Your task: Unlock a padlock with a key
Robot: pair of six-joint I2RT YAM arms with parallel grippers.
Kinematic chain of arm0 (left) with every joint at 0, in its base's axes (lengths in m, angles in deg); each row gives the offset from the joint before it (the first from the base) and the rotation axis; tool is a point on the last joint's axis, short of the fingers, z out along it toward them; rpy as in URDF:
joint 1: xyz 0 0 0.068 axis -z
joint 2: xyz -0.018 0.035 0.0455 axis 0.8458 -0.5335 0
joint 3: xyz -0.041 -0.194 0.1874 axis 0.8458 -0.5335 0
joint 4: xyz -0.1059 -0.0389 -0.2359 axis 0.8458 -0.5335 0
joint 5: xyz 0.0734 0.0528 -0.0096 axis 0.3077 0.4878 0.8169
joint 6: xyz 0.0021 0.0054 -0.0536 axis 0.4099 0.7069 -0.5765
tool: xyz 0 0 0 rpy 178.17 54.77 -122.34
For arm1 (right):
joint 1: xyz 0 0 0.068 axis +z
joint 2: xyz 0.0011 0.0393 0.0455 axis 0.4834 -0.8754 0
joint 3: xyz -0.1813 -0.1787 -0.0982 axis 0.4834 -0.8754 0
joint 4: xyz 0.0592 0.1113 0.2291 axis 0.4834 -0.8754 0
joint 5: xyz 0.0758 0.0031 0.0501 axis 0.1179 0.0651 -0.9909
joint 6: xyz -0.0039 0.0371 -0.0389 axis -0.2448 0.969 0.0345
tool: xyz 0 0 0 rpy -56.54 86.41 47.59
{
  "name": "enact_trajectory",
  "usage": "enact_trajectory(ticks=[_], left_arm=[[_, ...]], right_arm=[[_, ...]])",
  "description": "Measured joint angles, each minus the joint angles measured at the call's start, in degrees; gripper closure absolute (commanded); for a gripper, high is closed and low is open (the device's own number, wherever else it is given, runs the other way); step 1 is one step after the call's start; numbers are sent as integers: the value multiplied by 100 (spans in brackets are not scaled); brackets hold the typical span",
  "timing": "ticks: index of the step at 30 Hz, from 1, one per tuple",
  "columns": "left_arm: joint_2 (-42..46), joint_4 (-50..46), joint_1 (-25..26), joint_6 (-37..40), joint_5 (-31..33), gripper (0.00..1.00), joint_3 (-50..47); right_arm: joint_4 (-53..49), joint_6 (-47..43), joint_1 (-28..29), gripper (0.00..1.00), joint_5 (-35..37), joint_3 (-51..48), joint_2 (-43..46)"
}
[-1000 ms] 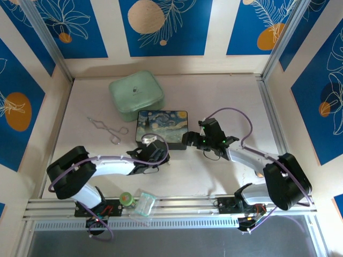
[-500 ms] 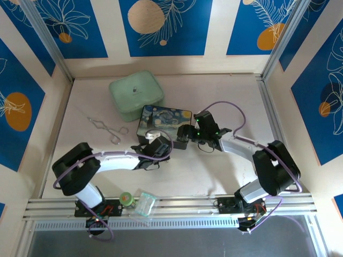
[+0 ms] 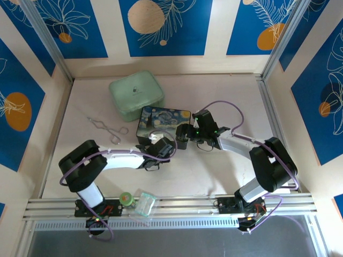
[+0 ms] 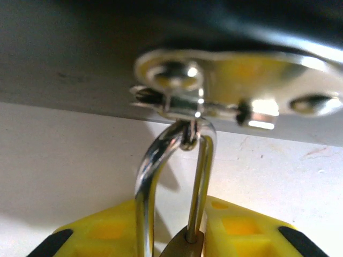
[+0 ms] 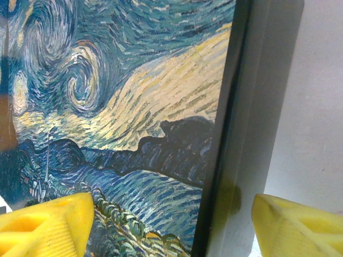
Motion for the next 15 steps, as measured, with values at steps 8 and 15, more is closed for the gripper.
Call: enact_trajectory(ticks=[8,15], left_arm=[[-15,-424,17,136,136,79,157],[-142,-1510,79,468,560,76,533]], right_arm=[[50,0,-52,23,-55,-35,-2],[90,-2,-52,24,-114,-50,-2]])
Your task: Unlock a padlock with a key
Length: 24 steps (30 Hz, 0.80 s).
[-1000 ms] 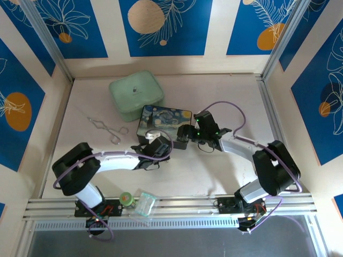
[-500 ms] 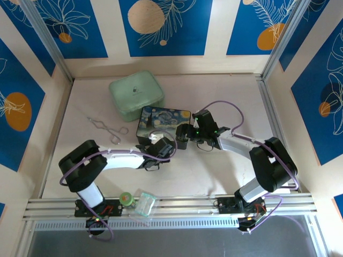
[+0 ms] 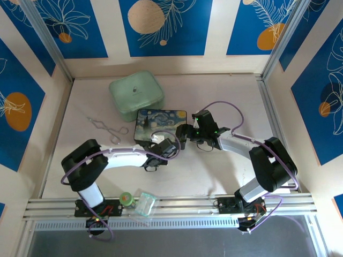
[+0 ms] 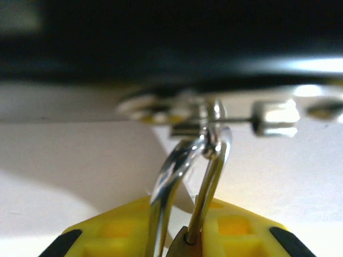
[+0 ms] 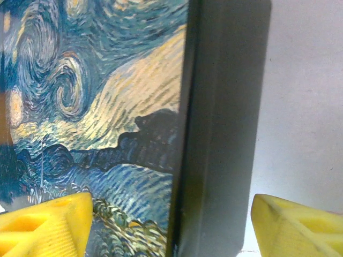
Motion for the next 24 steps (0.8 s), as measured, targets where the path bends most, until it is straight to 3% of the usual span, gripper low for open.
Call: enact_trajectory(ticks=[10,24], left_arm=[[-479,-824,245,249,472,67,625],[-514,-1403,562,144,804,77,737]], right_arm=[[-7,-2,-52,23,-24,0,0],[-9,0,-59,24,-118,-7,-2]])
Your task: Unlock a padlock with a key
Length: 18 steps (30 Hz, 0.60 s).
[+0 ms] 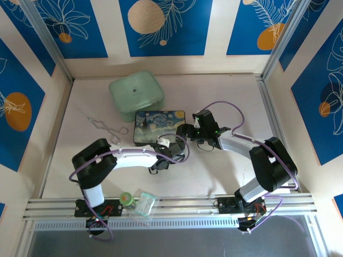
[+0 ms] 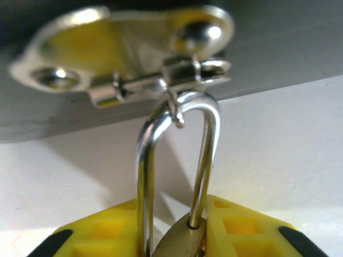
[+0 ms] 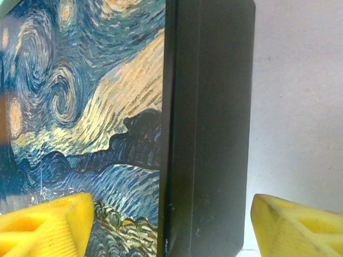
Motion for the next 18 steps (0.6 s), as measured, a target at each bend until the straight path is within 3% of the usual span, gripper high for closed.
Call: enact_trajectory(ticks=[7,11,18], left_arm=[[-258,-472,0,-72,361,78,286],[-367,-514,63,-114,472,69,398],[-658,-831,313,-153,767,73,697]], right_arm=[[31,2,-15,24,-7,-20,0],[44,2,-37,24,-4,-22,0],[48,2,-44,24,-4,-26,0]])
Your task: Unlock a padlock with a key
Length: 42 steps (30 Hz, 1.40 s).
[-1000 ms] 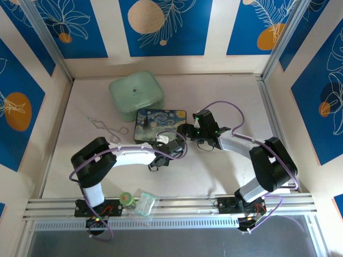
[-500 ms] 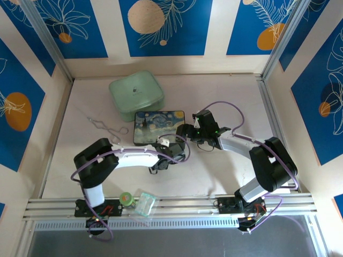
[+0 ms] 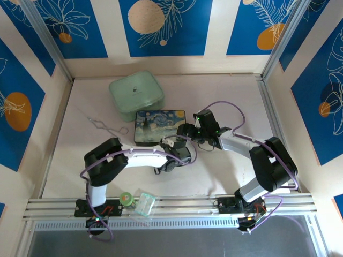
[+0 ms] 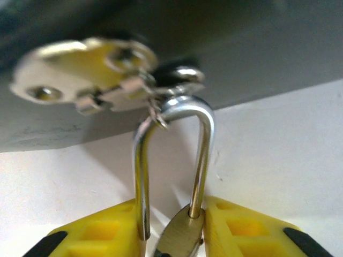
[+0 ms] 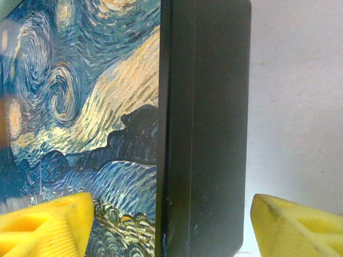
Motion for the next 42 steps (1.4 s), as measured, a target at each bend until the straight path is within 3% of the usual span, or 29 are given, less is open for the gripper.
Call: enact_trajectory(ticks=[14,19,22,27,37,42], left_arm=[[160,-76,33,-15,-216,68,-66],[317,-133,131,-50,-516,74,-140],[376,-153,164,-87,-595,85,-151],[369,-258,164,-72,-546,85,-133],[223,-439,262,-42,-479,71,31],[409,-431,332,-31,-562,71,31]], right_arm=[[7,0,-9,24,-4,-7,0],[4,0,-17,24,-4,-7,0],[7,0,-17,24,-4,-7,0],[33,17,-20,24,-13,-7,-20],[39,20,-17,24,-9,-4,-20],[39,20,-20,24,-9,-7,-20]])
